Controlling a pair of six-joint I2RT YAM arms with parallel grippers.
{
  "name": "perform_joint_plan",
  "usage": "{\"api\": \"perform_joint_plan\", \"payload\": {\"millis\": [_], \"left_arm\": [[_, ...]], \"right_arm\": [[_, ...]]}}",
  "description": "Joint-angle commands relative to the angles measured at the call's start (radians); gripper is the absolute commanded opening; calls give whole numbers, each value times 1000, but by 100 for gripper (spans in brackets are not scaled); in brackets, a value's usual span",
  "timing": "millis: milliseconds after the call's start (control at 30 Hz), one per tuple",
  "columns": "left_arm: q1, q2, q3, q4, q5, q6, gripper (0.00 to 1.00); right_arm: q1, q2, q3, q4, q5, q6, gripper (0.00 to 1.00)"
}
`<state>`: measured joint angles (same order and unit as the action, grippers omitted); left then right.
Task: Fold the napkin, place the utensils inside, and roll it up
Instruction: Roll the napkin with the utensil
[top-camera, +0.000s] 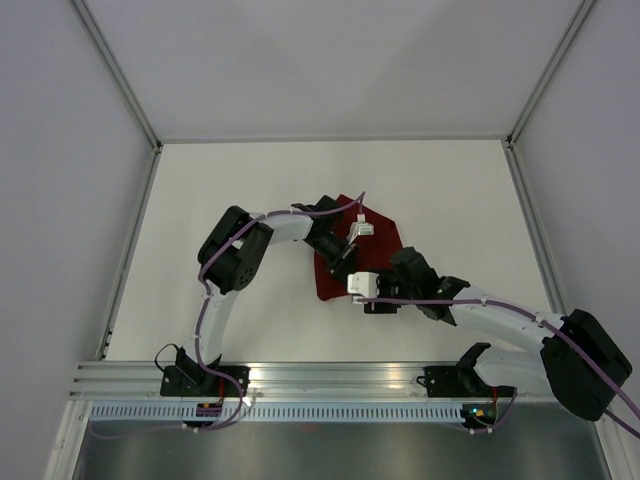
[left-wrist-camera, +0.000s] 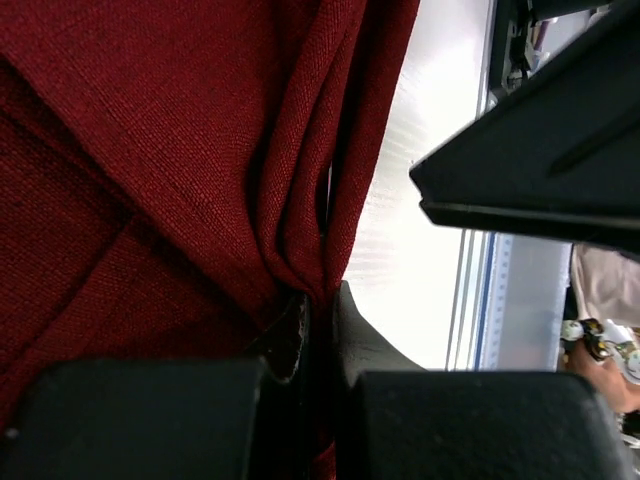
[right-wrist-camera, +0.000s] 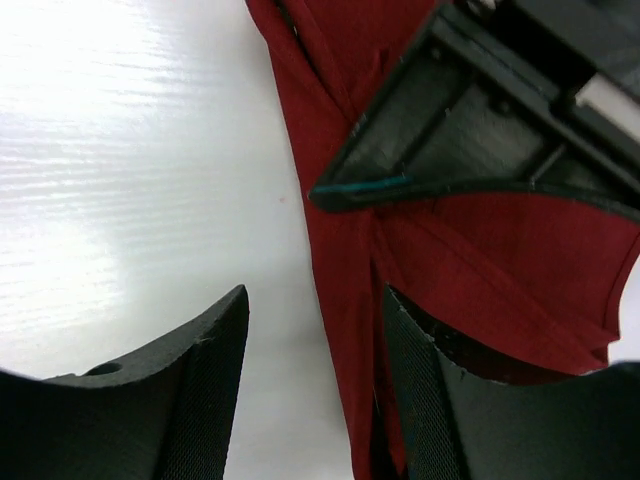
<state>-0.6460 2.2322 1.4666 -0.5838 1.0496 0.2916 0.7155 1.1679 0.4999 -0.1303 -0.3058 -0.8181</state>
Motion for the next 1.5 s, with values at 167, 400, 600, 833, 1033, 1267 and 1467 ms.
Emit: {"api": "perform_joint_plan", "payload": {"millis": [167,400,600,833,1033,1267,1467], "left_arm": [[-3,81,32,-99,-16,26,2],[3,106,66,-162,-13,66,2],[9,93,75,-189,-10,93,10],[17,26,66,-174,-17,77,29],[23,-57,52,-110,1,12,32],[49,-158,-6,-10,-16,-26,29],[127,-345,-190,310,-115,-215,27]], "right_arm": [[136,99,-41,214,174,-81,60],[151,182,-50,274,235,-121,56],[151,246,8,172,209,-124,35],[151,277,83,-32,131,-93,23],[118,322,164,-178,8,-72,18],[52,413,265,-296,-117,-82,16],[-36,525,391,-457,-243,-134,15]]}}
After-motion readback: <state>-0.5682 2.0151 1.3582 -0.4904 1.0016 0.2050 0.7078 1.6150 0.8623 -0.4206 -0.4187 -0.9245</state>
